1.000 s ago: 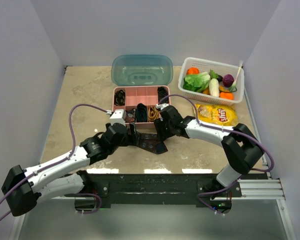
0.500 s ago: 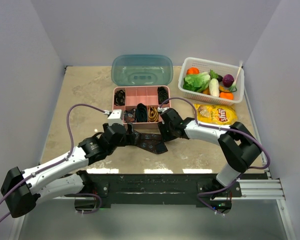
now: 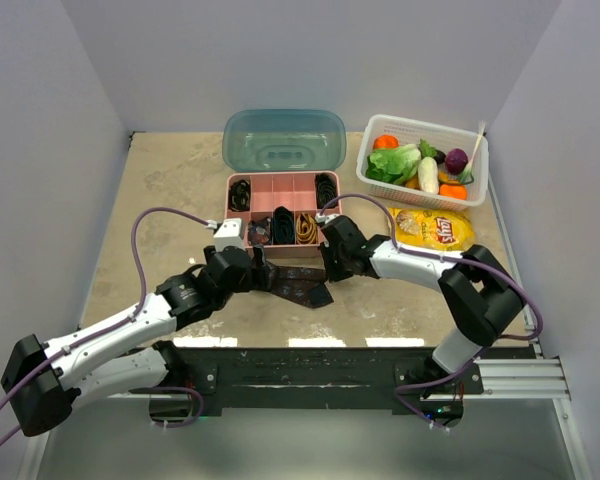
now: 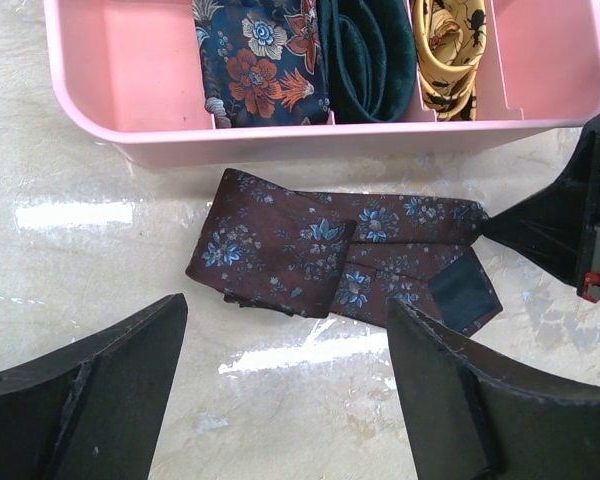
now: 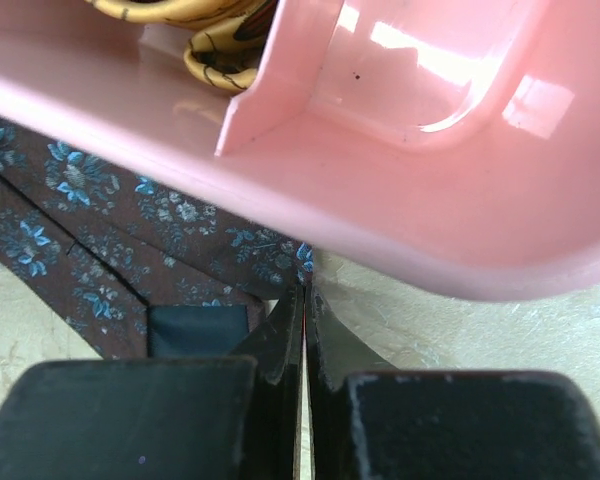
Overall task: Roll the ties
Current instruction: Roll the tie at the center of the board.
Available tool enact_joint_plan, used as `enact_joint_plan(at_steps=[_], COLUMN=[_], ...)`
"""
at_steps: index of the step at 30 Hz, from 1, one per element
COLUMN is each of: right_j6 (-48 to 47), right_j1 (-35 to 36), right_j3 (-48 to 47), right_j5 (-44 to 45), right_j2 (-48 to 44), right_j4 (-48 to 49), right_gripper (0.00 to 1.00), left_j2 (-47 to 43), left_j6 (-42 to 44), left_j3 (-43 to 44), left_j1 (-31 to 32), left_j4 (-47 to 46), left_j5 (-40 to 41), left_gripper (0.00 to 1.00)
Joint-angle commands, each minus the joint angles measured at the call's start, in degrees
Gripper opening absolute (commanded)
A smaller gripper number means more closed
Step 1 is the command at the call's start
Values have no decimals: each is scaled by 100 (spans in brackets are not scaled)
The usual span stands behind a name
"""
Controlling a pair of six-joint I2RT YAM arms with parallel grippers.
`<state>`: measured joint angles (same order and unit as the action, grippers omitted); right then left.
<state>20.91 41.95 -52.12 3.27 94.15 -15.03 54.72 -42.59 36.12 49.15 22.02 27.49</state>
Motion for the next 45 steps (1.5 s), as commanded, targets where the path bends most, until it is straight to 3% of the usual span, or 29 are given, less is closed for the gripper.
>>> enact_joint_plan(at_steps=[1,18,22,26,30,32,38,45], right_j6=[-51,203,230,309,362,370,362,379], right_j1=[-12,-3,6,-3,6,-3,-3,6], right_j3=[35,298,360,351,378,360,351,369], right_j5=[-212,-1038,-1047,-1188,-1215,-1197,-1188,-1206], right_j2=[-537,-1004,-1004,-1056,-1083,-1057,-995,-1030], right_j4=[44,-273,-264,-282,-273,-264,-255,-290], right_gripper=[0,0,0,0,0,0,0,0], left_j2=[47,364,574,987,979,1110,2059,3026], left_j6=[31,250,514,559,716,804,1033,946], left_j3=[53,-8,-131,-149,-324,-351,-123,35], left_j1=[-54,-168,-160,-142,33,148,657,684], left_j4=[-154,-505,-980,-1287,-1788,-2007,-2457,-2518], left_j5=[196,-40,-568,-929,-1289,-1403,-1668,-1509], left_gripper=[86,84,64,27,6,0,0,0])
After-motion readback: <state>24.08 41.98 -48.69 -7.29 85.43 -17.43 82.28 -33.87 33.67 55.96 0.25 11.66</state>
